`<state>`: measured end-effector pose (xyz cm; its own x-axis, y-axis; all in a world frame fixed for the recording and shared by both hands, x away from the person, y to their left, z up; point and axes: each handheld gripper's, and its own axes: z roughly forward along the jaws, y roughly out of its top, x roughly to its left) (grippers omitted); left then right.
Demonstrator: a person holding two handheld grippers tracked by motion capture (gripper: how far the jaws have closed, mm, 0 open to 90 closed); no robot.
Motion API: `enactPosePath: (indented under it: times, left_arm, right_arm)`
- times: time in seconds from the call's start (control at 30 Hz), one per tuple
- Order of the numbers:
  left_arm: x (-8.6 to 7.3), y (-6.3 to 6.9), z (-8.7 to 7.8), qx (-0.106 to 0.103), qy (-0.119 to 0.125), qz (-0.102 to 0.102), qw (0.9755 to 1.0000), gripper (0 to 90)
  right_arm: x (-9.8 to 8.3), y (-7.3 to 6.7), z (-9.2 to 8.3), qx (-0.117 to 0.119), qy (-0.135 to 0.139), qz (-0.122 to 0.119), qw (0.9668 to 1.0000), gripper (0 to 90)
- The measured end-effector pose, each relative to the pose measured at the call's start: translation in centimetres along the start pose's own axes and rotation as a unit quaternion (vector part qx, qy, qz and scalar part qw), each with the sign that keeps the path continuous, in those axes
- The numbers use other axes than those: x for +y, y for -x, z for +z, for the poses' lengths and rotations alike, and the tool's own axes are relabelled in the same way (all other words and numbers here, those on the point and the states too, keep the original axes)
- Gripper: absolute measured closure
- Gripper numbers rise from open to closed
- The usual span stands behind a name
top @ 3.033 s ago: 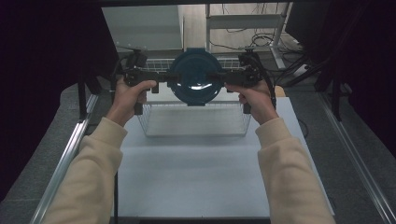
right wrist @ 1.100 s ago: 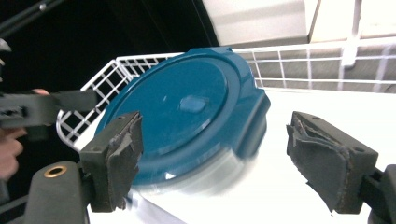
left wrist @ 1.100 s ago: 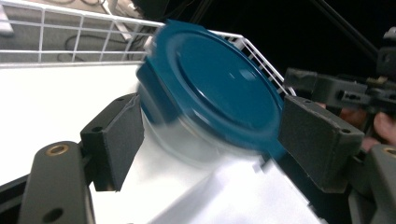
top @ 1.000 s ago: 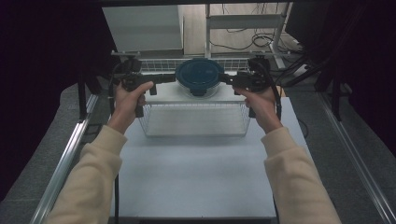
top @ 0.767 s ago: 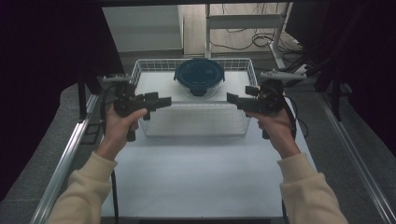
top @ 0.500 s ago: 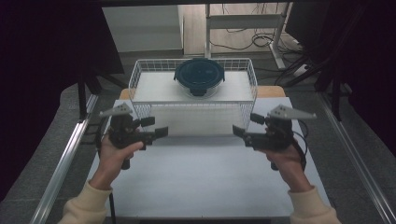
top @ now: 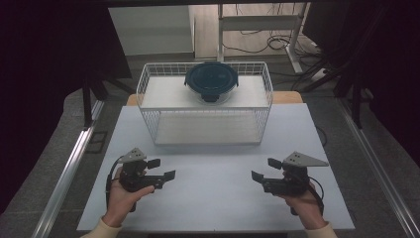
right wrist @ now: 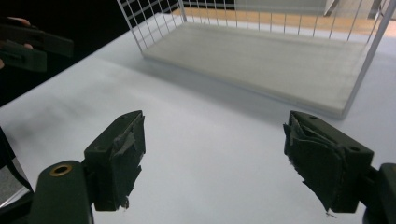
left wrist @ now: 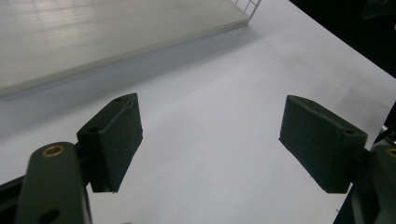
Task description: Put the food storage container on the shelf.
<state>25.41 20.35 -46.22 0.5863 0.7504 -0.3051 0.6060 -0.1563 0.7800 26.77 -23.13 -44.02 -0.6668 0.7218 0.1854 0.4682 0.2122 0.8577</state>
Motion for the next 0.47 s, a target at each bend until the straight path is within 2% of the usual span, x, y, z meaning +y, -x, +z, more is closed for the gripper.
enactPosePath:
  times: [0.13,0.3,0.47]
  left_arm:
    - [-0.07,0.02,-0.19,0.004,0.005,-0.002,1.0000,20.6]
    - [-0.05,0.10,-0.43,0.005,0.009,0.001,0.9999,20.5]
    - [-0.06,-0.05,-0.57,0.007,0.011,0.002,0.9999,20.4]
  right_arm:
    - [-0.74,0.00,0.33,-0.003,-0.009,-0.004,0.9999,20.1]
    - [-0.87,-0.10,0.48,-0.006,-0.008,-0.013,0.9999,19.7]
    - [-0.83,0.05,0.25,-0.010,-0.003,-0.012,0.9999,19.0]
